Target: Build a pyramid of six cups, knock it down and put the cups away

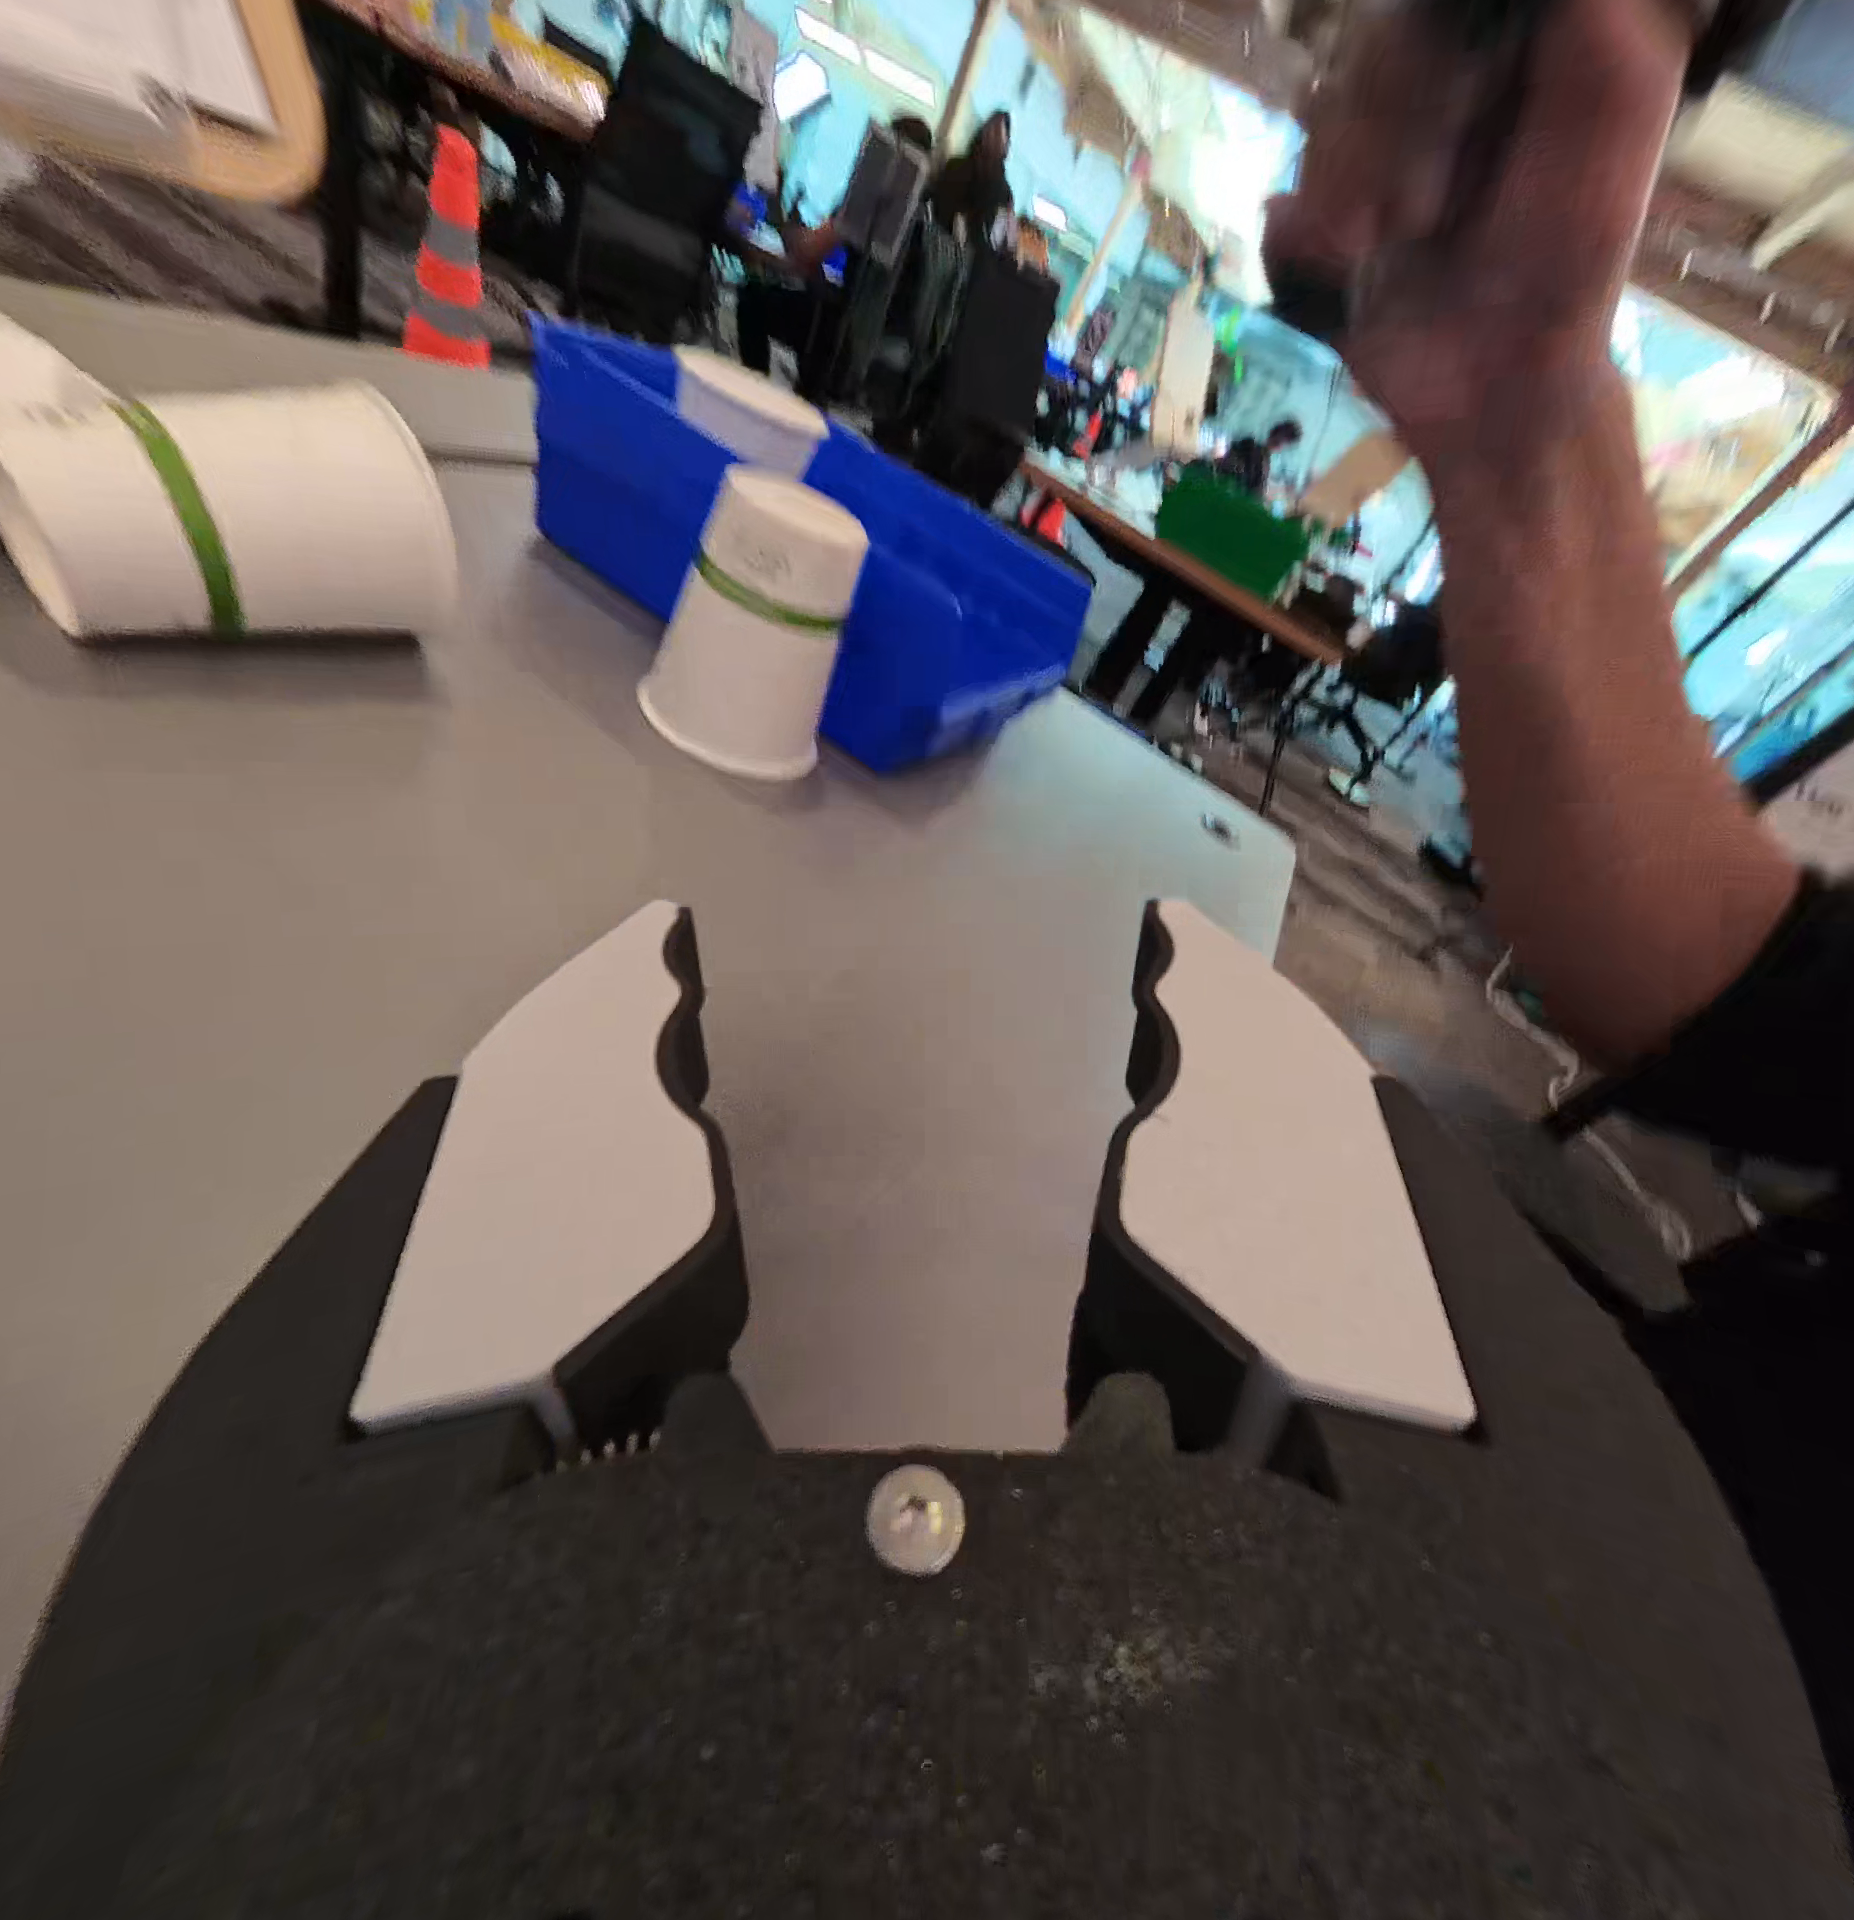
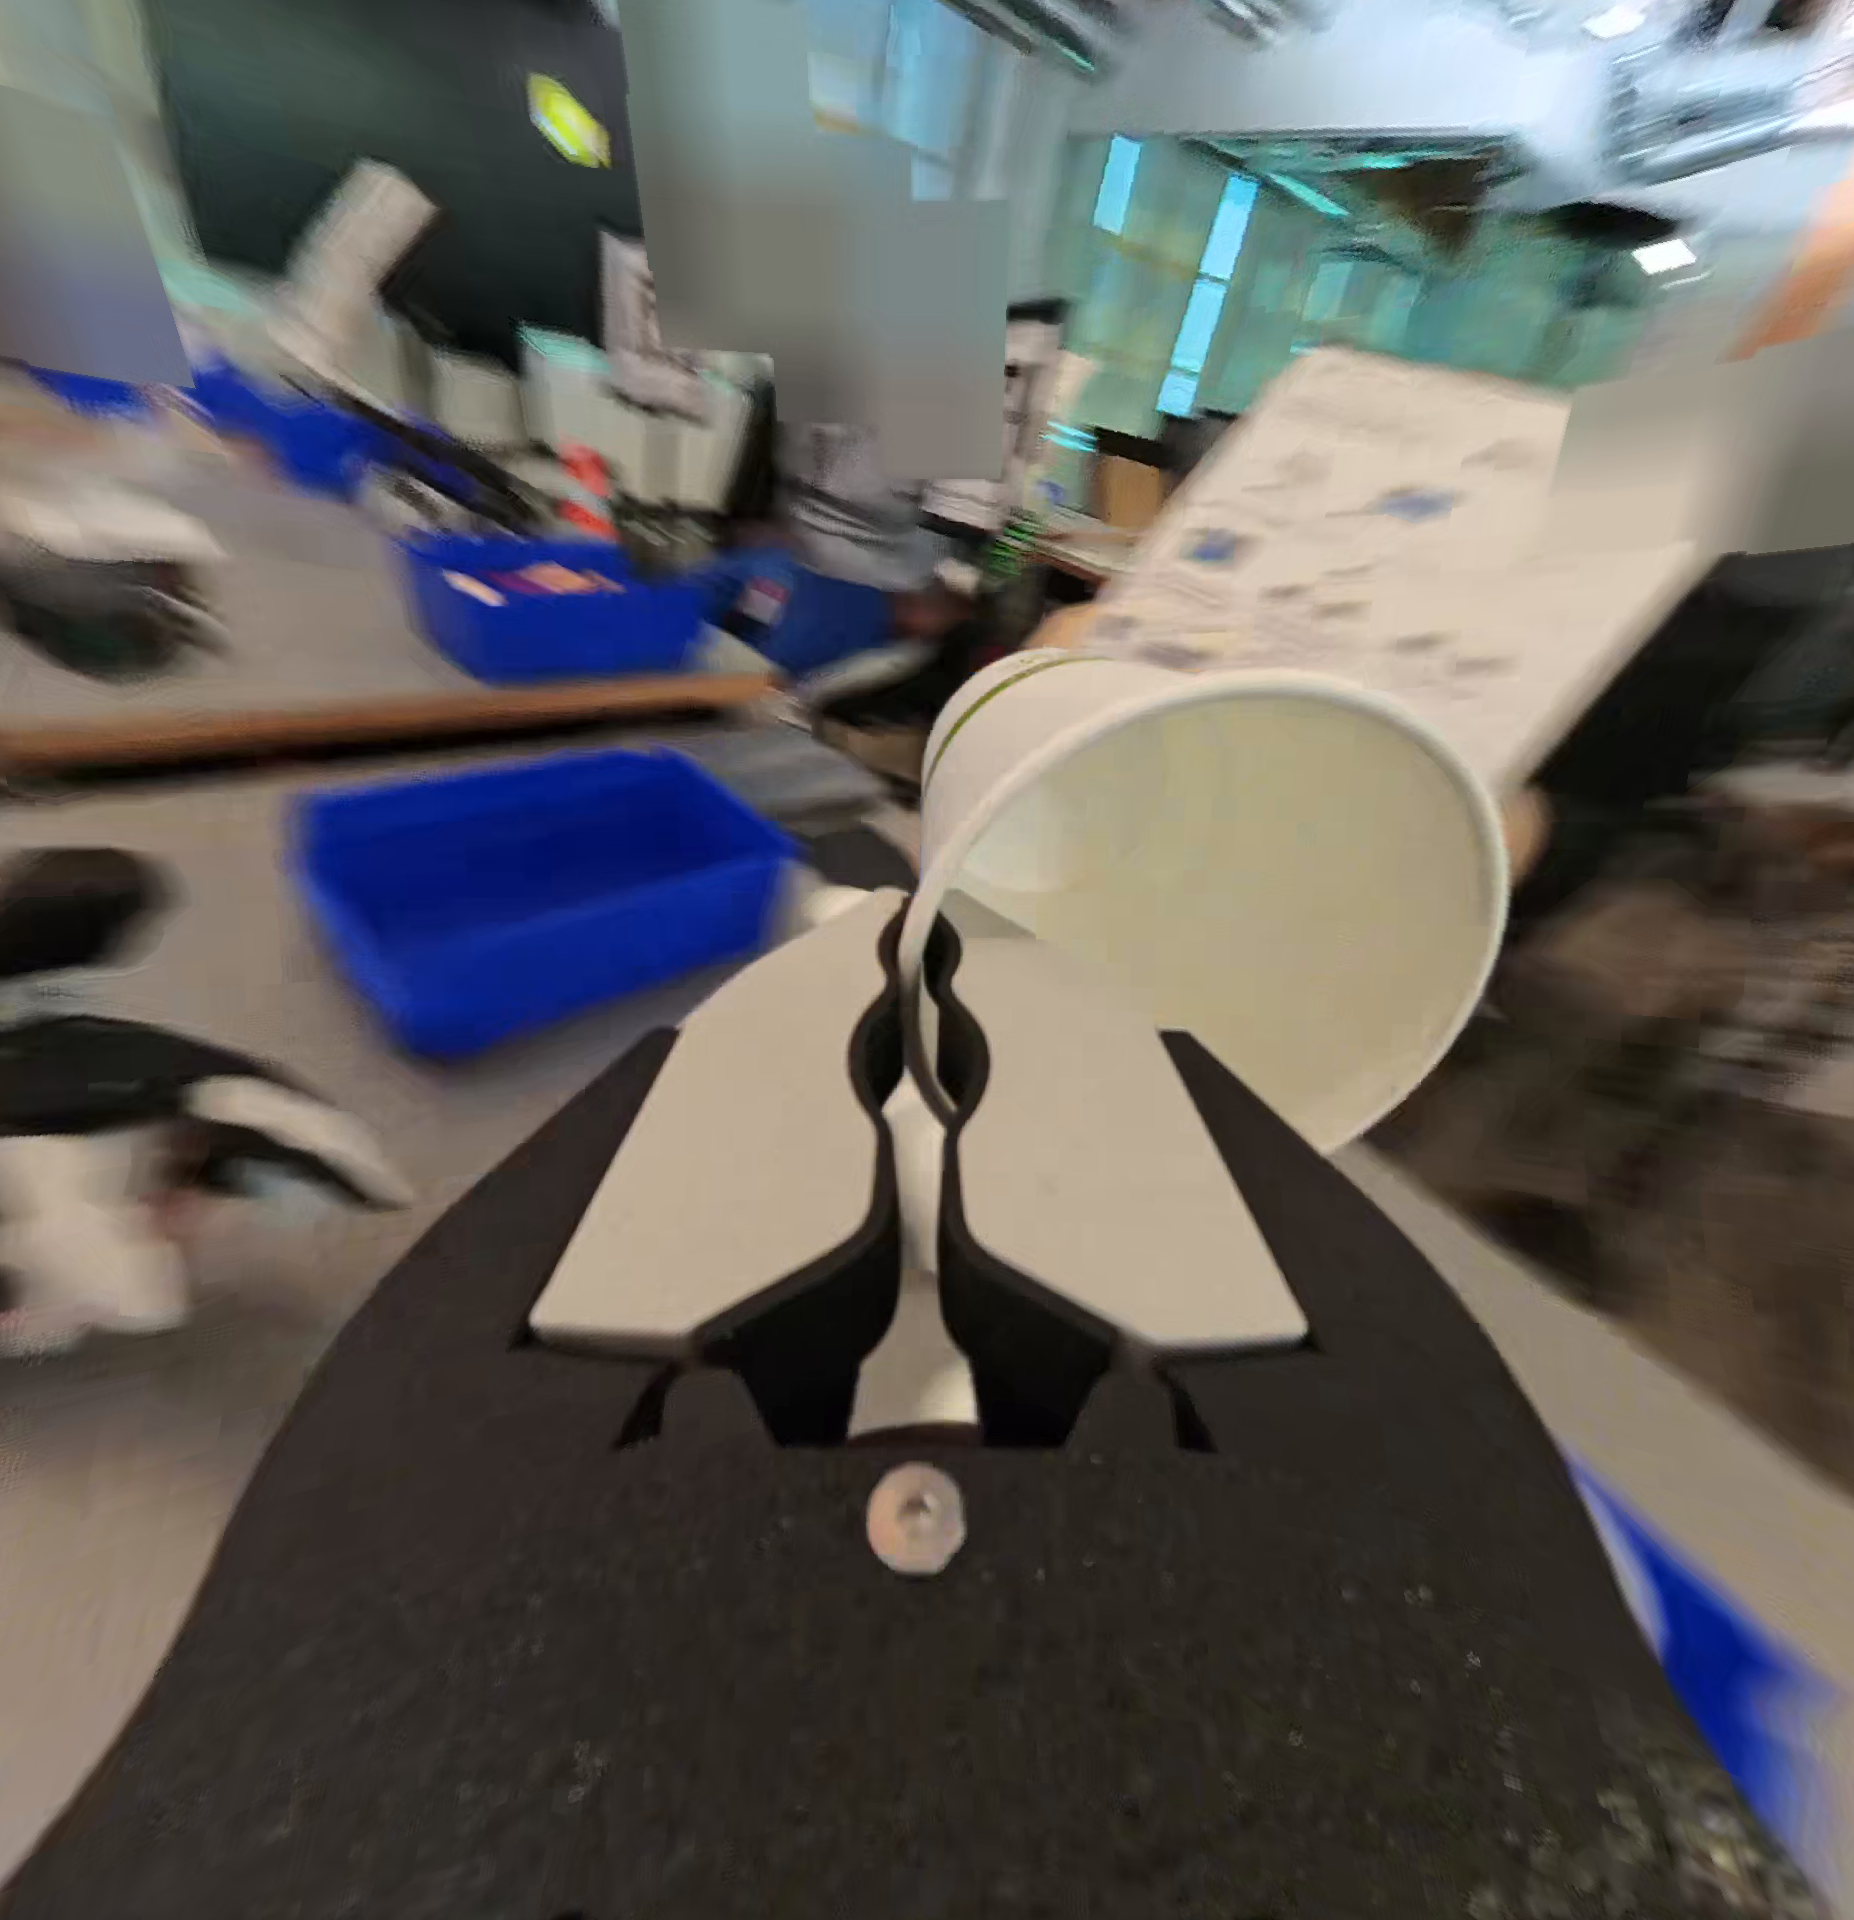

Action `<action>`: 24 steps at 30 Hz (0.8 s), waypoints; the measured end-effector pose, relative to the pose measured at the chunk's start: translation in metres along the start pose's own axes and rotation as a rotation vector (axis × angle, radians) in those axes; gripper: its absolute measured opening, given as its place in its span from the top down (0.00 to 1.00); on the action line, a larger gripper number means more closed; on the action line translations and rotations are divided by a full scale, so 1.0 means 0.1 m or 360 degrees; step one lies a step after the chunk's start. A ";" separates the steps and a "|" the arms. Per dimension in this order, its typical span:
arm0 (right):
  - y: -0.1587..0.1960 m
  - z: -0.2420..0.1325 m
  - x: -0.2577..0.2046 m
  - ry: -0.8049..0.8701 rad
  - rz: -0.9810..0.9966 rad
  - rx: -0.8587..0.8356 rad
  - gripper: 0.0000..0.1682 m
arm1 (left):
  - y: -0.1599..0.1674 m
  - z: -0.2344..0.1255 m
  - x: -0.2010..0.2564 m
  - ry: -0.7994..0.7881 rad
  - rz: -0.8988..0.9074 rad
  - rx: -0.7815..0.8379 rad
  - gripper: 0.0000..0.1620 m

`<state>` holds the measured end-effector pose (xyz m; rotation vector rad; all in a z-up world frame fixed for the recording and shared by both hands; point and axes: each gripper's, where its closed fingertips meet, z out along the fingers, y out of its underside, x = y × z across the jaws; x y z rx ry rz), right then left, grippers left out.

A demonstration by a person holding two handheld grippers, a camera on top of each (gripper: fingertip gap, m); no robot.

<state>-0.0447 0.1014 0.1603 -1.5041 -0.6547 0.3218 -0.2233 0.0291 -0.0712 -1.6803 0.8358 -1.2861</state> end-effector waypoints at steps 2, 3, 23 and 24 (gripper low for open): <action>-0.15 -0.19 0.60 0.0258 -0.0292 -0.0301 1.00 | 0.16 0.04 0.08 -0.0021 0.0082 -0.0098 0.53; -0.09 -0.25 0.86 0.0309 -0.0371 -0.0548 1.00 | 0.18 0.06 0.10 -0.0029 0.0116 -0.0115 0.54; 2.50 -0.03 1.95 -0.0319 0.0050 -0.2134 0.83 | 0.37 0.19 0.03 0.0055 0.0090 -0.0312 0.51; 2.40 -0.05 1.95 -0.0250 0.0001 -0.2078 0.79 | 0.35 0.18 0.02 0.0067 0.0088 -0.0324 0.51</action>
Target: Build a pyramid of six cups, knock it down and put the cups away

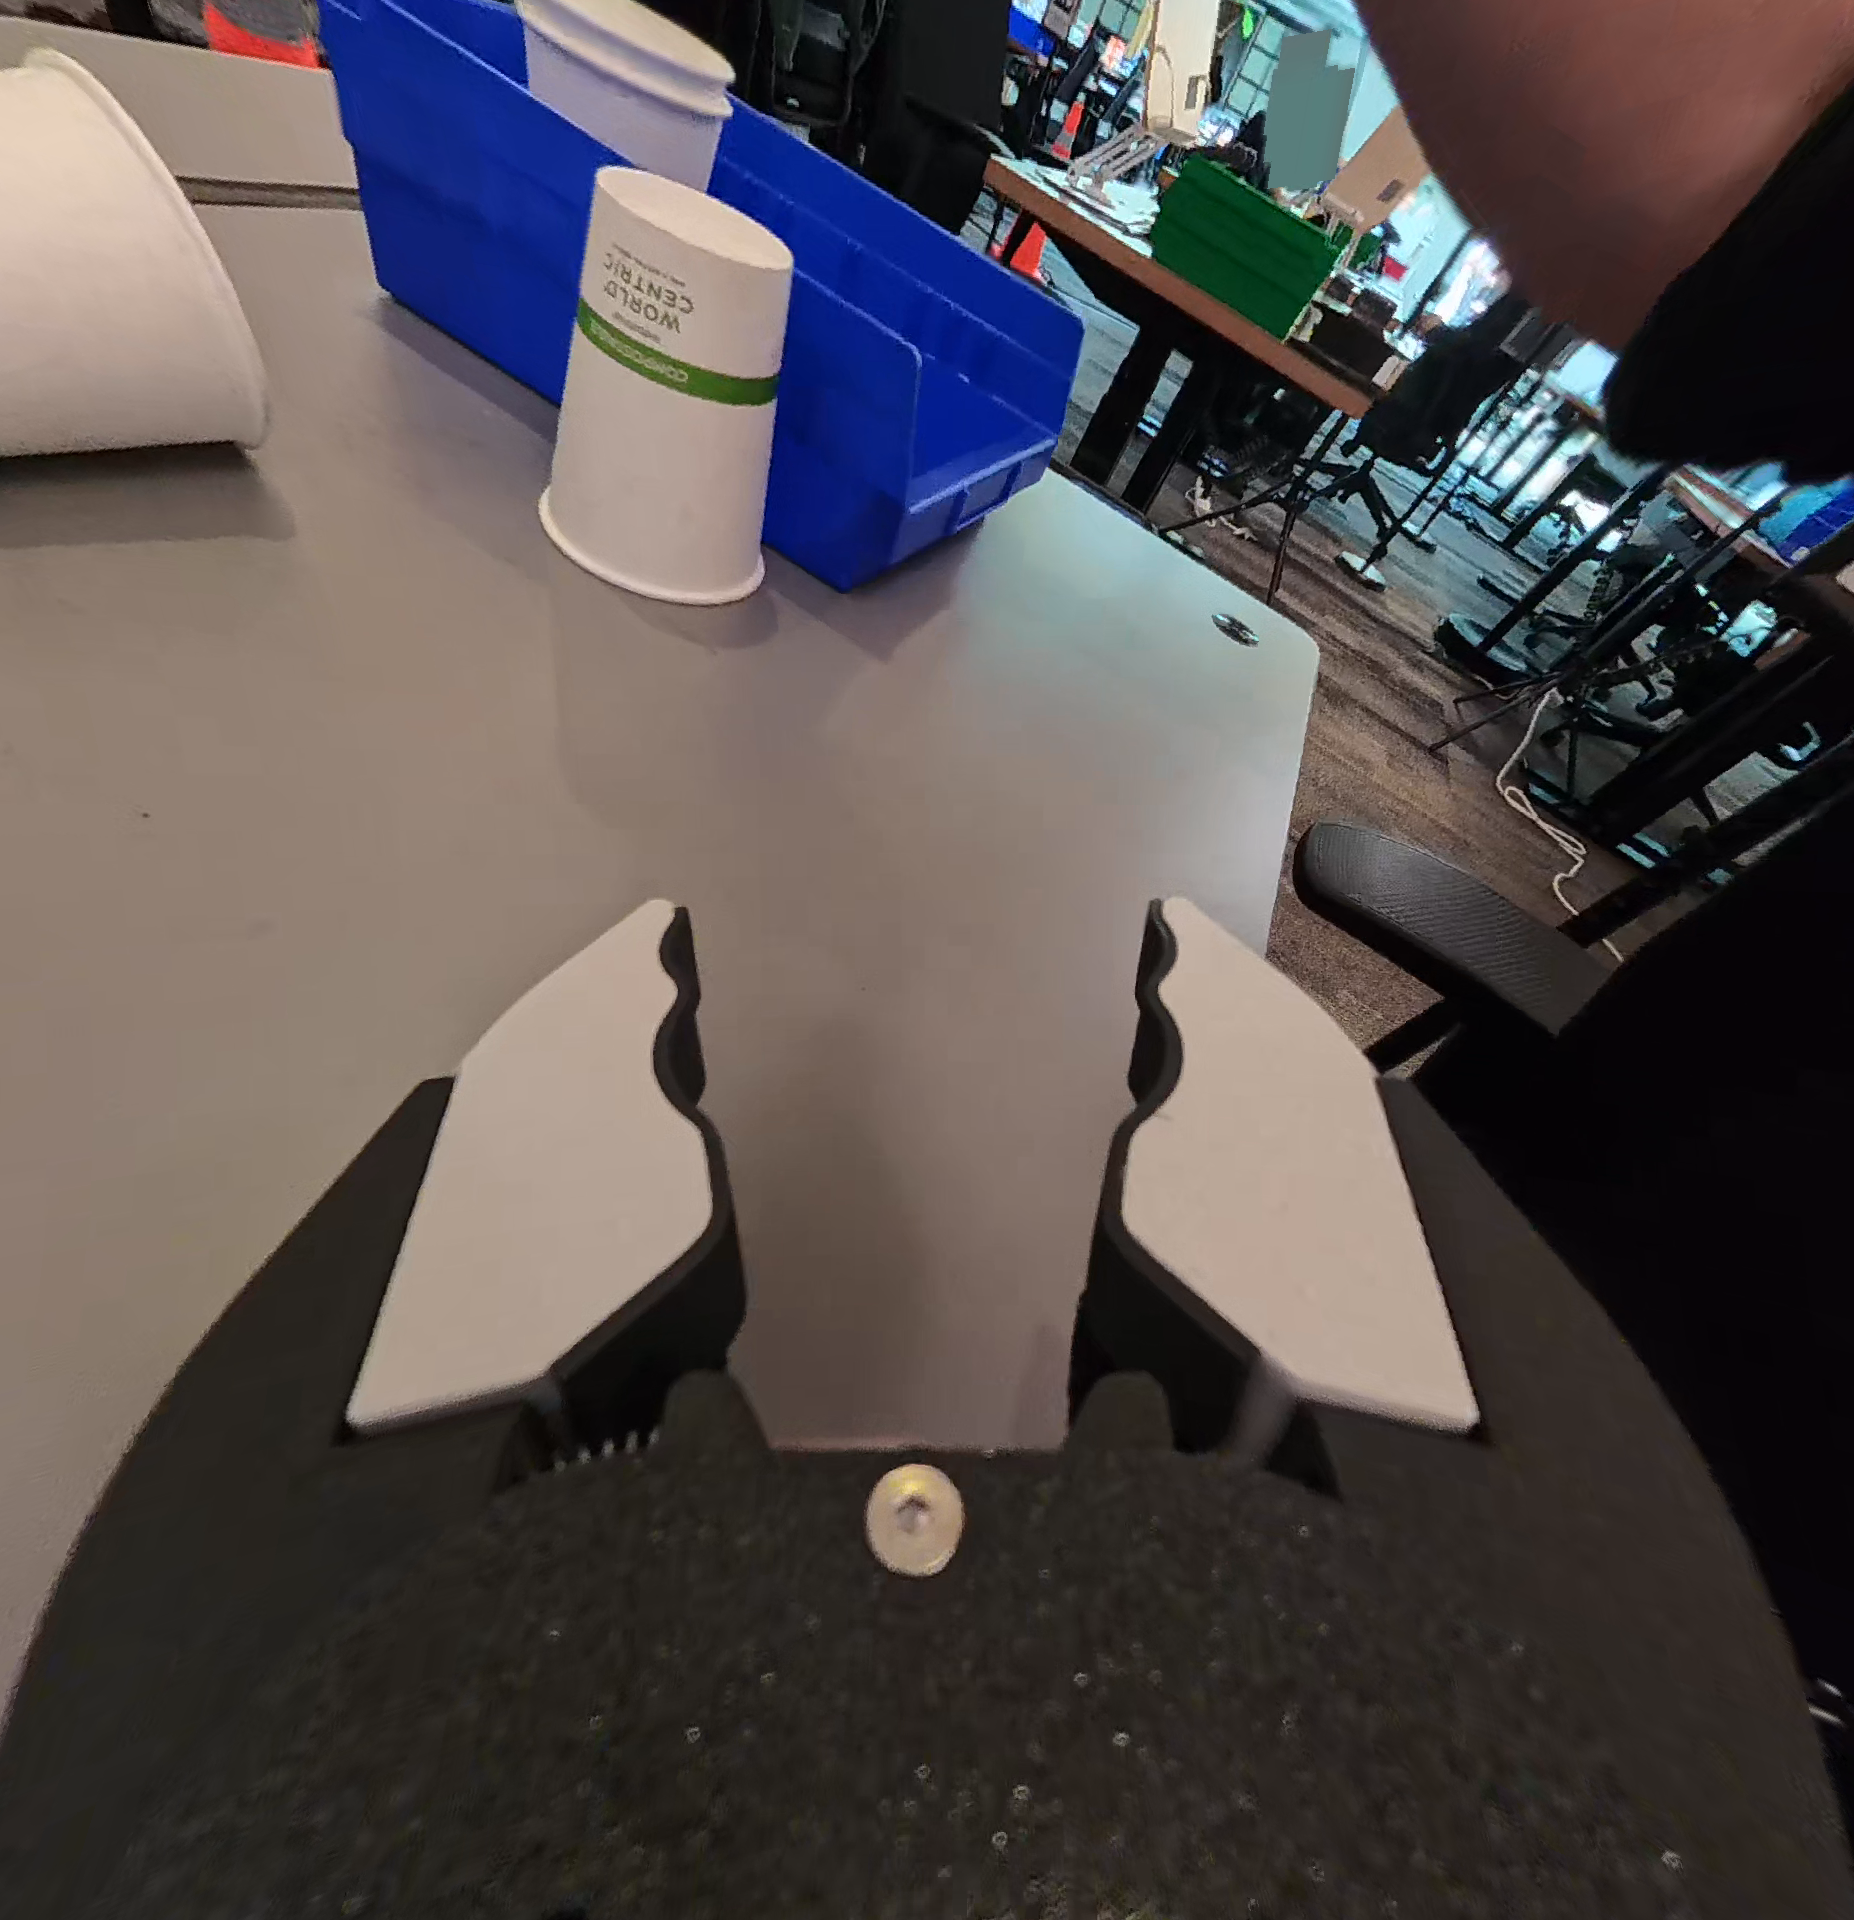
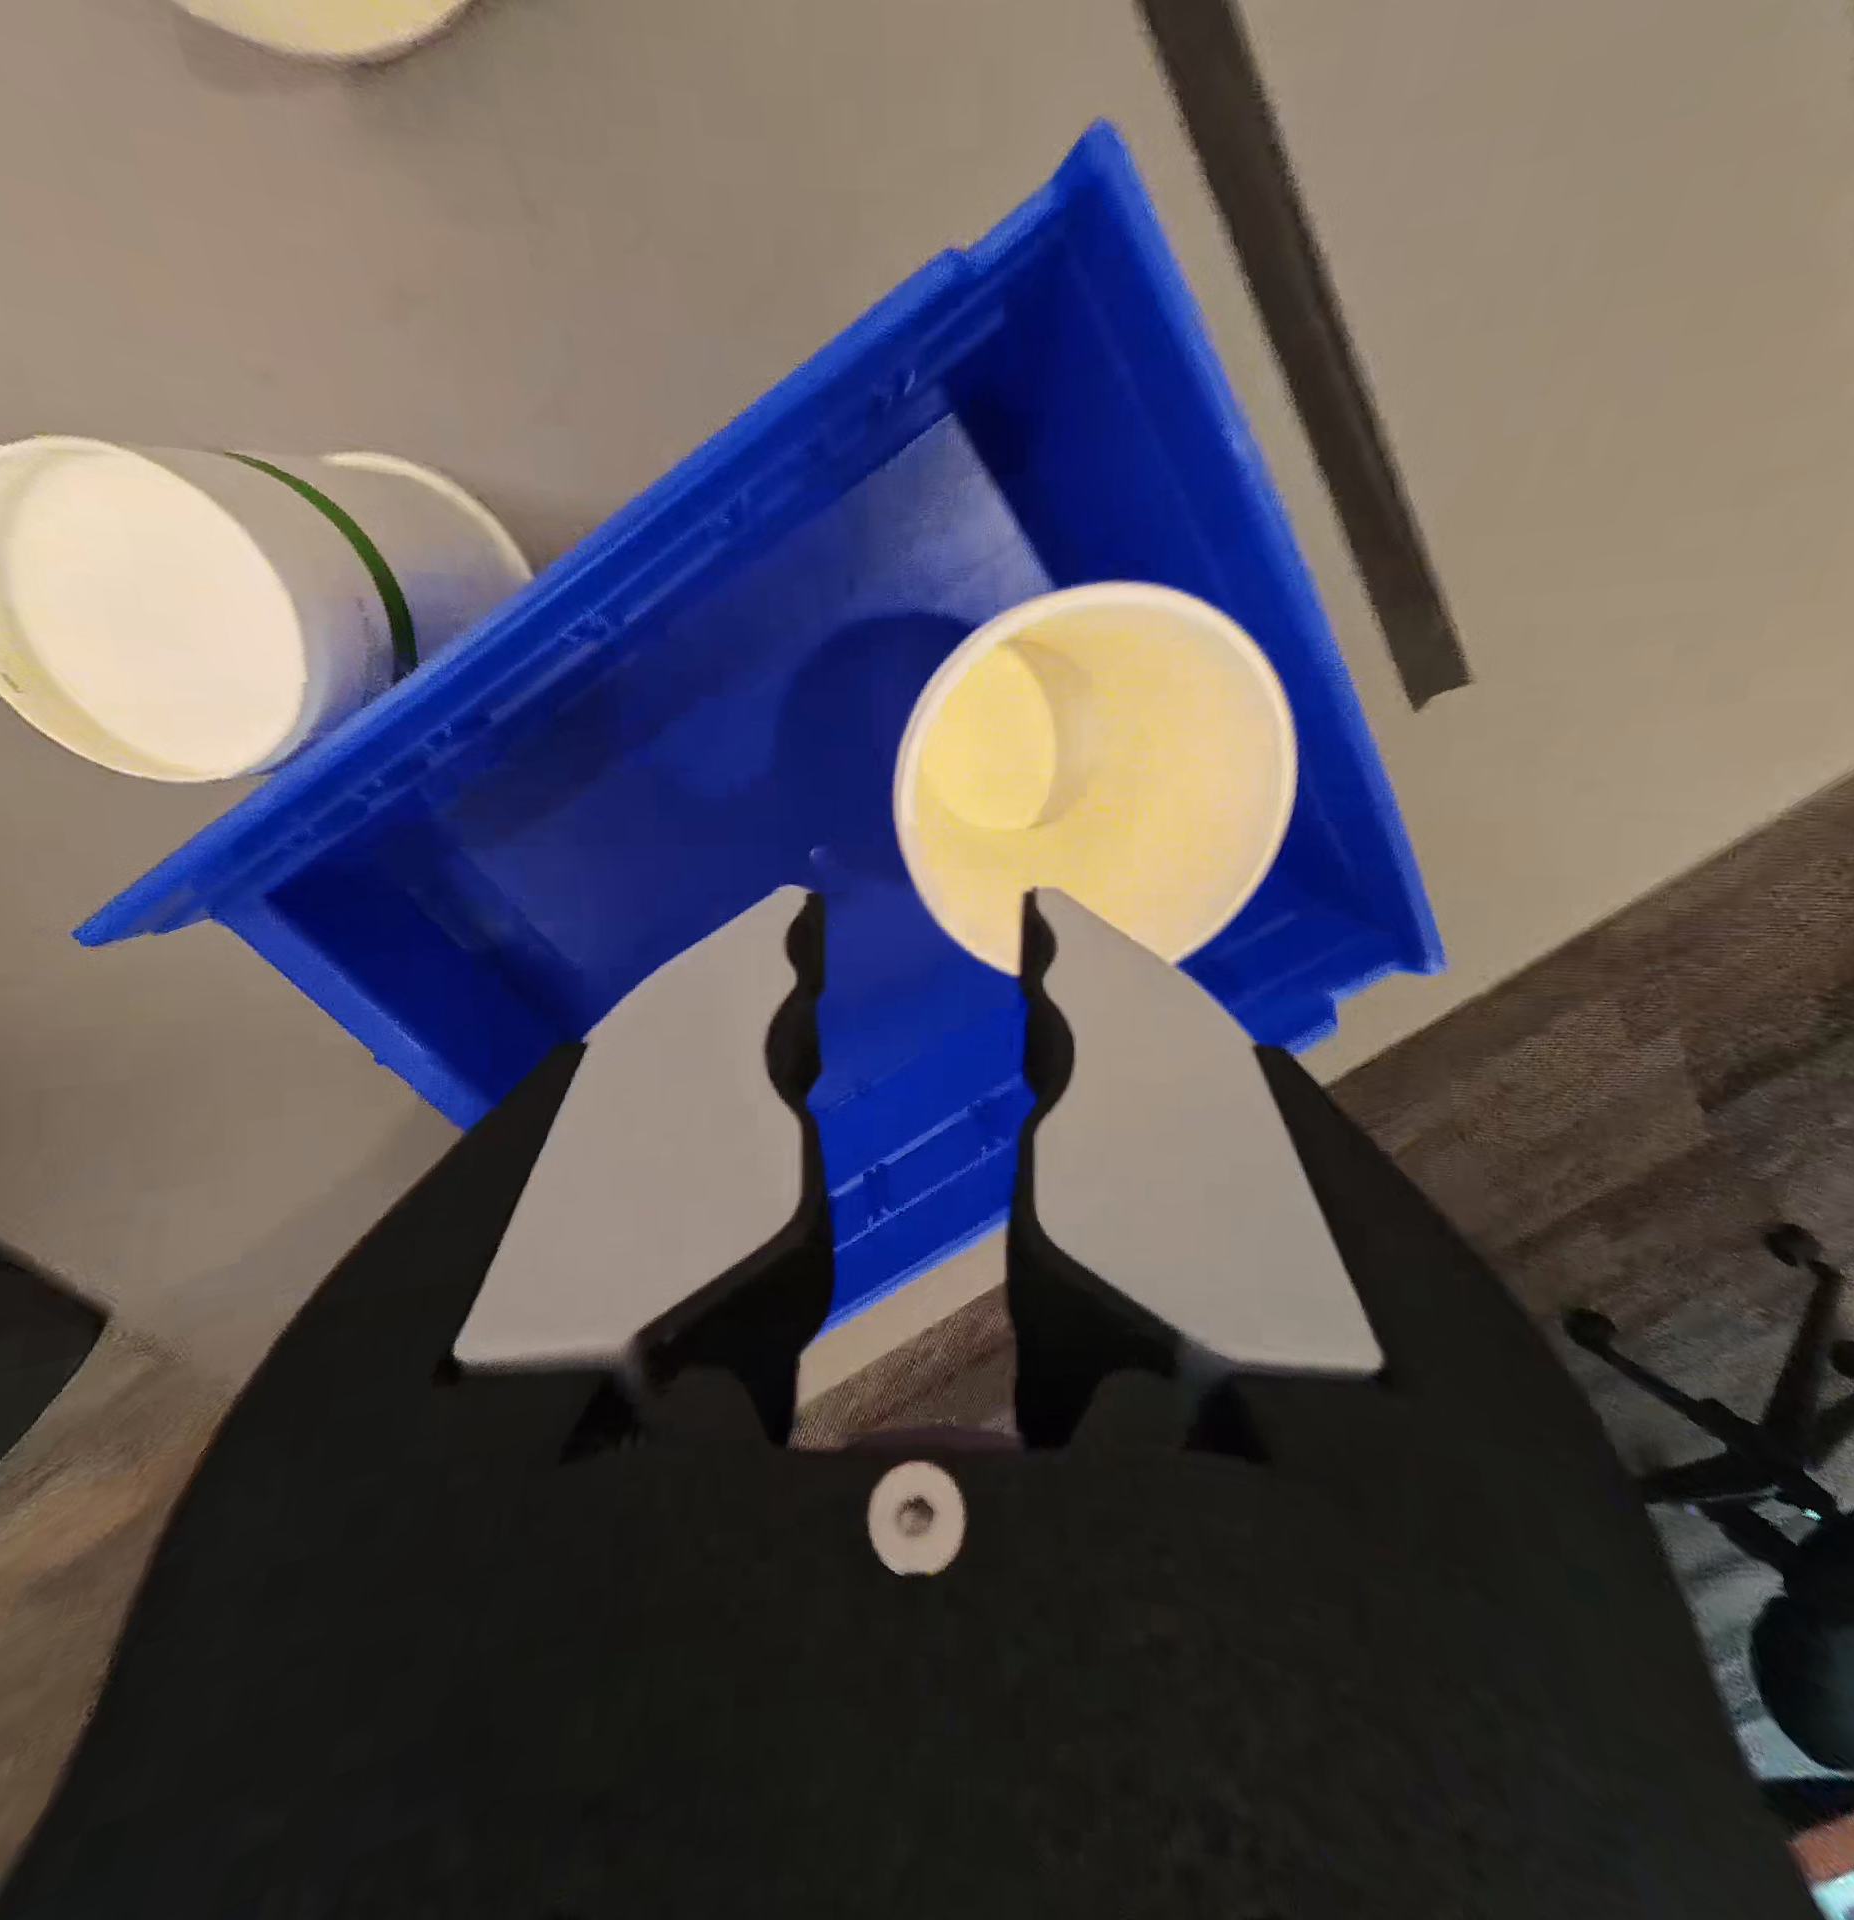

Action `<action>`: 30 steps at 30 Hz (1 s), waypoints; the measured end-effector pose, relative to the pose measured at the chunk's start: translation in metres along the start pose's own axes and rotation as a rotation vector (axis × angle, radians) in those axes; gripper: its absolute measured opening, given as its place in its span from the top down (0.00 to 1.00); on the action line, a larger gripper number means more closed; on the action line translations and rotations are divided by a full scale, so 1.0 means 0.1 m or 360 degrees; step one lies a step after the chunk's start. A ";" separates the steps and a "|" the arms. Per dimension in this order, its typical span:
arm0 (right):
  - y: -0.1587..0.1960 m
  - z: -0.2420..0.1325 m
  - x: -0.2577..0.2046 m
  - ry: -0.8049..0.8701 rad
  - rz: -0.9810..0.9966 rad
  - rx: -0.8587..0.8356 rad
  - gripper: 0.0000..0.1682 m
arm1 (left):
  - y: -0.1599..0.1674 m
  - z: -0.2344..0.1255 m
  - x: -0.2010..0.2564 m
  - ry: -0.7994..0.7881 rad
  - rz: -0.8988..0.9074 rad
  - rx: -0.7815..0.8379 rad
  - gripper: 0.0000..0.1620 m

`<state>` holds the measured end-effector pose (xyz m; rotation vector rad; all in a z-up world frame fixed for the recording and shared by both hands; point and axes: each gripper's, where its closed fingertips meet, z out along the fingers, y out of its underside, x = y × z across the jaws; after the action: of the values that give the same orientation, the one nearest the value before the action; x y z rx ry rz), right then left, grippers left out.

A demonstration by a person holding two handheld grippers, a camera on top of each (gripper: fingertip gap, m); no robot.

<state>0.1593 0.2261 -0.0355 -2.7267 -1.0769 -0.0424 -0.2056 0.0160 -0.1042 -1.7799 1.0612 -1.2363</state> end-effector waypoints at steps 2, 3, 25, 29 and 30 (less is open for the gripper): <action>-0.11 -0.30 -0.18 0.0186 -0.0011 0.0281 0.74 | -0.11 -0.07 -0.07 -0.0022 0.0045 -0.0033 0.50; -0.20 -0.44 -0.40 0.0231 -0.0022 0.0485 0.72 | -0.22 -0.13 -0.13 -0.0042 0.0092 -0.0058 0.50; -0.72 0.57 -3.65 -0.0628 0.0194 0.1711 0.75 | -1.26 -0.17 -3.45 -0.1138 -0.0121 -0.1078 0.53; -0.73 0.47 -3.45 -0.0615 0.0290 0.1844 0.75 | -1.62 -0.31 -2.89 -0.0865 -0.0152 -0.0621 0.53; -0.75 0.40 -3.42 -0.0651 0.0310 0.1900 0.75 | -1.73 -0.34 -2.63 -0.0703 -0.0171 -0.0453 0.53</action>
<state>-0.1438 0.0575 -0.0961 -1.7191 -0.5661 0.9021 -0.2527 0.3219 -0.0377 -2.2204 0.9218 -0.7191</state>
